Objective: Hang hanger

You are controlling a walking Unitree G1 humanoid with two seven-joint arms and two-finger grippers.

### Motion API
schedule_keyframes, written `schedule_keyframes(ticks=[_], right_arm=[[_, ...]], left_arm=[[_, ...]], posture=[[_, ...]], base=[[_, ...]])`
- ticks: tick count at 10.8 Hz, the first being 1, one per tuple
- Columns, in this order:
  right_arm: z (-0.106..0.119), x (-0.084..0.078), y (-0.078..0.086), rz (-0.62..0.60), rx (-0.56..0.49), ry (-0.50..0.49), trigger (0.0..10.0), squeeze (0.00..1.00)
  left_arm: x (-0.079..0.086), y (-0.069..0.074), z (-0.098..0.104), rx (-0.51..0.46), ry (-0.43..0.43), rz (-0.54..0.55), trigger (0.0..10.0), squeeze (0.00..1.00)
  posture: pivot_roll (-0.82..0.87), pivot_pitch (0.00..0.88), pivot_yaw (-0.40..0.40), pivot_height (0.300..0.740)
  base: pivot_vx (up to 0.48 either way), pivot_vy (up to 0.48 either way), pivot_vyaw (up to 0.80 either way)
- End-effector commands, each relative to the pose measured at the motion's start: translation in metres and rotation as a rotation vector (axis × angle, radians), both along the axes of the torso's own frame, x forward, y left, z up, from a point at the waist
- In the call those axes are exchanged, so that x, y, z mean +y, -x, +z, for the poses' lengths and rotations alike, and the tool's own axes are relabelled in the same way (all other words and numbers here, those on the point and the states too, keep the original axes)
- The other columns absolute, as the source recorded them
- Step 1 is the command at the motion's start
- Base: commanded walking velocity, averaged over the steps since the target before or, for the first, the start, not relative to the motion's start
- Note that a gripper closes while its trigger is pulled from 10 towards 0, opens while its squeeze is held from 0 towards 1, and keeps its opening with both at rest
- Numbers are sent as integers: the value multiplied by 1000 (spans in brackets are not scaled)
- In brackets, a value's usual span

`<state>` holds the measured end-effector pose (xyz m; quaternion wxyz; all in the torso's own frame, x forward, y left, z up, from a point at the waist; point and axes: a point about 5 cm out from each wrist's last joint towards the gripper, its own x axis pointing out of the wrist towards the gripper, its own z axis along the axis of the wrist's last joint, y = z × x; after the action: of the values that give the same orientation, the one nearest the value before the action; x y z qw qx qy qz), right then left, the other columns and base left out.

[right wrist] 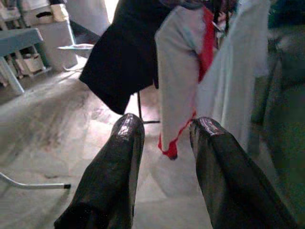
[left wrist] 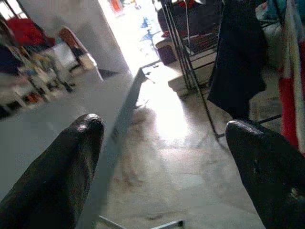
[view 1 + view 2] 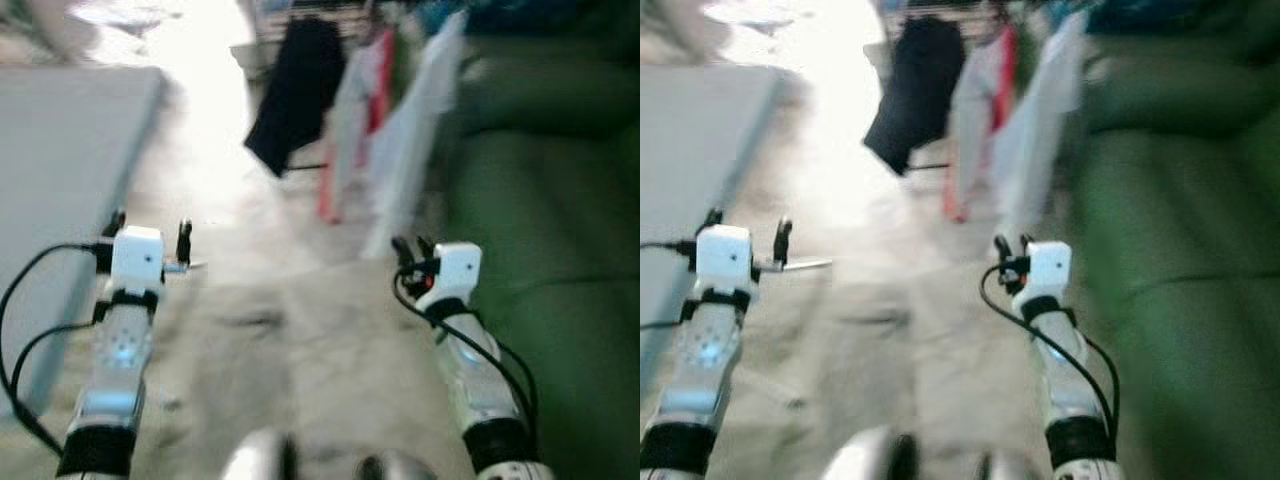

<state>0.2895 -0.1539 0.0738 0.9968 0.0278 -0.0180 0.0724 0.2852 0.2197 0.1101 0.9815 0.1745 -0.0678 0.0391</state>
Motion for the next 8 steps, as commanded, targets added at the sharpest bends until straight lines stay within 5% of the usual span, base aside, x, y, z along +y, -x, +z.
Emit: schedule_keyframes(ticks=[1,4,8], right_arm=[[-2,-8,7,-59,-7,2,10000,0],[-9,-15,17,-38,23,42,10000,0],[5,-4,0,46,-12,76,10000,0]], left_arm=[[-4,-5,1,29,-7,-55,10000,0],[-9,-7,3,7,15,-49,10000,0],[-12,10,-7,8,-4,-49,10000,0]], posture=[[29,122,89,740],[36,147,36,740],[64,139,-27,740]], base=[[0,0,0],[0,368,0],[297,373,0]])
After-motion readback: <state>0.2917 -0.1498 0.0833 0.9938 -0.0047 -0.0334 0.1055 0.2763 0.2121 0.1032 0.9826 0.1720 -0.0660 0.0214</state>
